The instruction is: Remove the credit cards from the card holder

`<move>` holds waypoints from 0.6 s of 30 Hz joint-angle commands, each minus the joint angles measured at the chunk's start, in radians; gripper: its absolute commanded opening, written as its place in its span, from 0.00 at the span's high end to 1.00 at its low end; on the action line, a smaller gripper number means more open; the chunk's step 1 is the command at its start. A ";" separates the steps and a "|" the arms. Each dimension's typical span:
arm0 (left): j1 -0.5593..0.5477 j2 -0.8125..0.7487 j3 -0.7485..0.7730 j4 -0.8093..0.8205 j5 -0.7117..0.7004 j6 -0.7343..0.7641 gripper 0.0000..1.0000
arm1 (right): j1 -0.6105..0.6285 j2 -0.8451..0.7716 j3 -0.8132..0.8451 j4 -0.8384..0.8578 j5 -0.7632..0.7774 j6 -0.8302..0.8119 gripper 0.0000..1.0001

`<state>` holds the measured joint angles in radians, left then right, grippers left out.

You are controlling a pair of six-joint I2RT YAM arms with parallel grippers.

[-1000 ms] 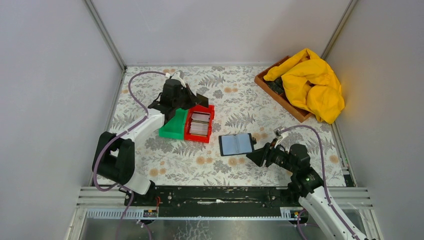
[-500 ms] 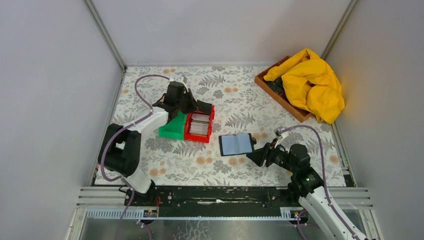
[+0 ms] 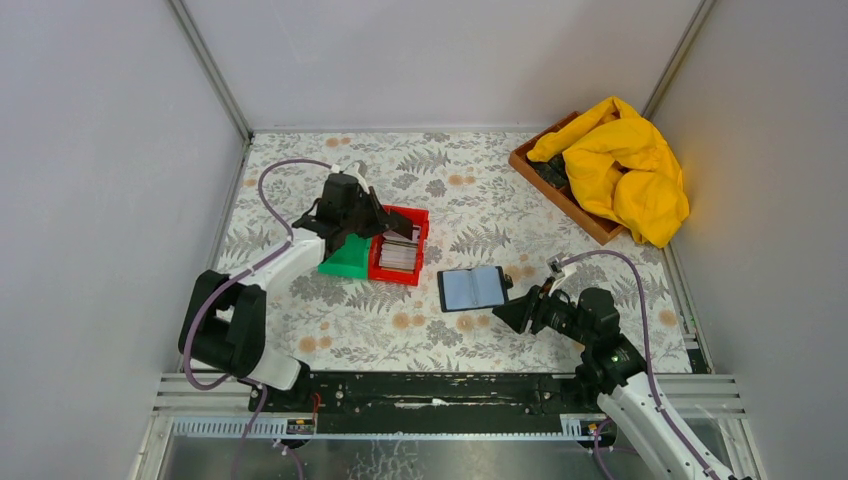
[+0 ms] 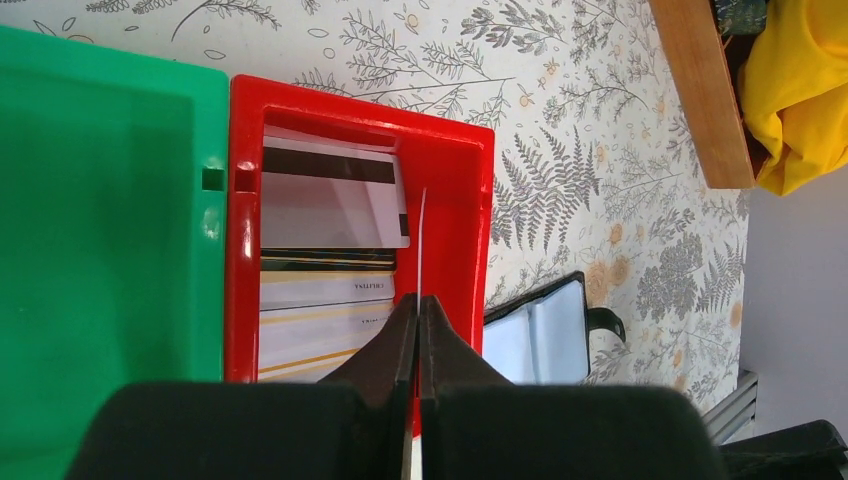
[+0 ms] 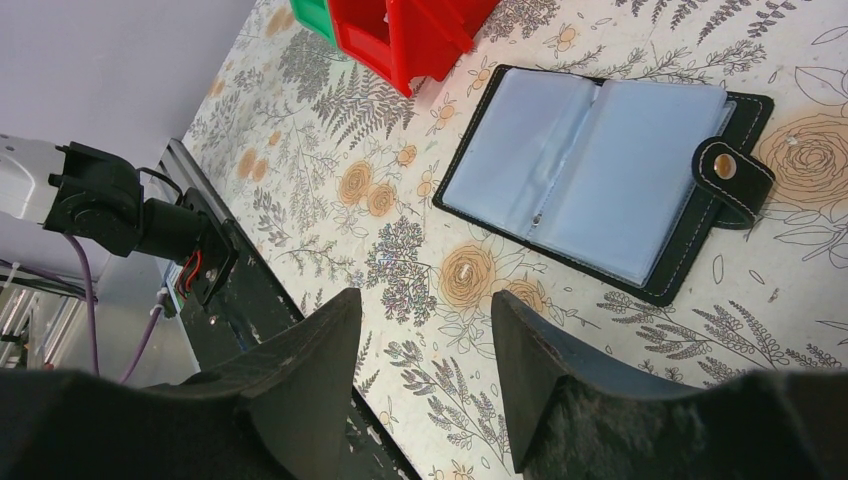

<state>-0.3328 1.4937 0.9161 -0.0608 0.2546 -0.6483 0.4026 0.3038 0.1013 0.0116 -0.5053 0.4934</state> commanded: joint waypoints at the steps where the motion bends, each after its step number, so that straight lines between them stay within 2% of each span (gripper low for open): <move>1: 0.005 -0.017 -0.010 0.008 0.012 0.009 1.00 | -0.004 -0.002 0.003 0.030 0.014 -0.015 0.43; 9: 0.004 0.084 0.064 0.019 0.060 -0.002 1.00 | -0.004 -0.002 0.001 0.030 0.016 -0.013 0.43; 14: 0.005 0.144 0.106 0.002 0.035 -0.007 1.00 | -0.004 0.000 -0.001 0.033 0.020 -0.013 0.43; 18: 0.005 0.183 0.124 0.003 0.022 -0.017 0.92 | -0.004 0.008 0.000 0.036 0.017 -0.012 0.43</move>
<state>-0.3328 1.6440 0.9997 -0.0673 0.2874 -0.6544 0.4026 0.3042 0.0994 0.0113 -0.5049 0.4934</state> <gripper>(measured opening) 0.048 0.578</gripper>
